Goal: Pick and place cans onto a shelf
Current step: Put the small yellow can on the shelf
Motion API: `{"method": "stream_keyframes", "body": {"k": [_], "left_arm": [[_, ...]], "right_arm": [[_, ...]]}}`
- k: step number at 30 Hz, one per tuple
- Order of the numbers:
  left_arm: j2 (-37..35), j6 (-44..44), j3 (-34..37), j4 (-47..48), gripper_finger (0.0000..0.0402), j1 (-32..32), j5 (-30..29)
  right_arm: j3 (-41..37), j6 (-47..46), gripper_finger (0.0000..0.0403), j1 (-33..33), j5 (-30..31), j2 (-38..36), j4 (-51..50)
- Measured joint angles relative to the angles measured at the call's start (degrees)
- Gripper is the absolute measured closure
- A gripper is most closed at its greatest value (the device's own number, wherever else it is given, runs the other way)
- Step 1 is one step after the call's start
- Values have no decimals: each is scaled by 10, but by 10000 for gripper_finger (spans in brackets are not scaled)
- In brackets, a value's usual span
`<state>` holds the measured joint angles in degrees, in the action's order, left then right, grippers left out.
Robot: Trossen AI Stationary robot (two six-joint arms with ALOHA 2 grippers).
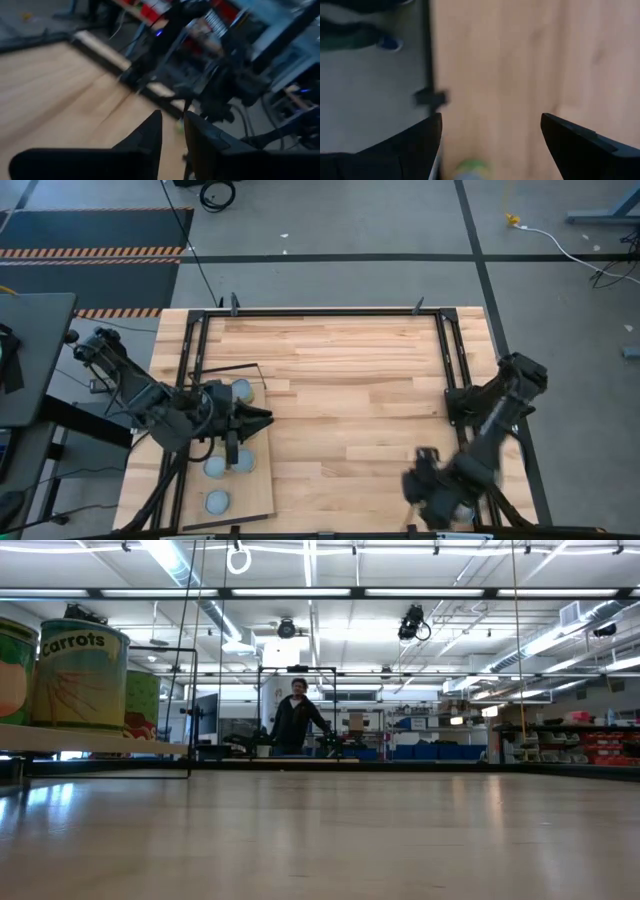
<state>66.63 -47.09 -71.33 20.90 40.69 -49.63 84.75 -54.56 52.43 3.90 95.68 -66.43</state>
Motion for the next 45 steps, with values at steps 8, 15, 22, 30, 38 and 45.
{"method": "stream_keyframes", "body": {"k": [8, 15, 22, 30, 38, 45], "left_arm": [[5, 118, 0, -137, 315, -7, 39], [5, 136, 0, -125, 315, -8, 33], [5, 133, 0, -111, 315, -9, 14], [5, 148, 0, -101, 315, -24, 12], [5, 147, 0, -59, 315, -48, 12], [5, 148, 1, -59, 315, -56, 12]], "right_arm": [[-1, -167, 58, 103, -118, 33, 1], [-1, -236, 58, 158, -220, 120, 106], [-2, -219, 58, 169, -204, 156, 19], [-75, -331, 58, 146, -155, 100, 84], [-229, -625, 58, 134, -168, 44, 270], [-295, -751, 96, 133, -193, 41, 342]]}}
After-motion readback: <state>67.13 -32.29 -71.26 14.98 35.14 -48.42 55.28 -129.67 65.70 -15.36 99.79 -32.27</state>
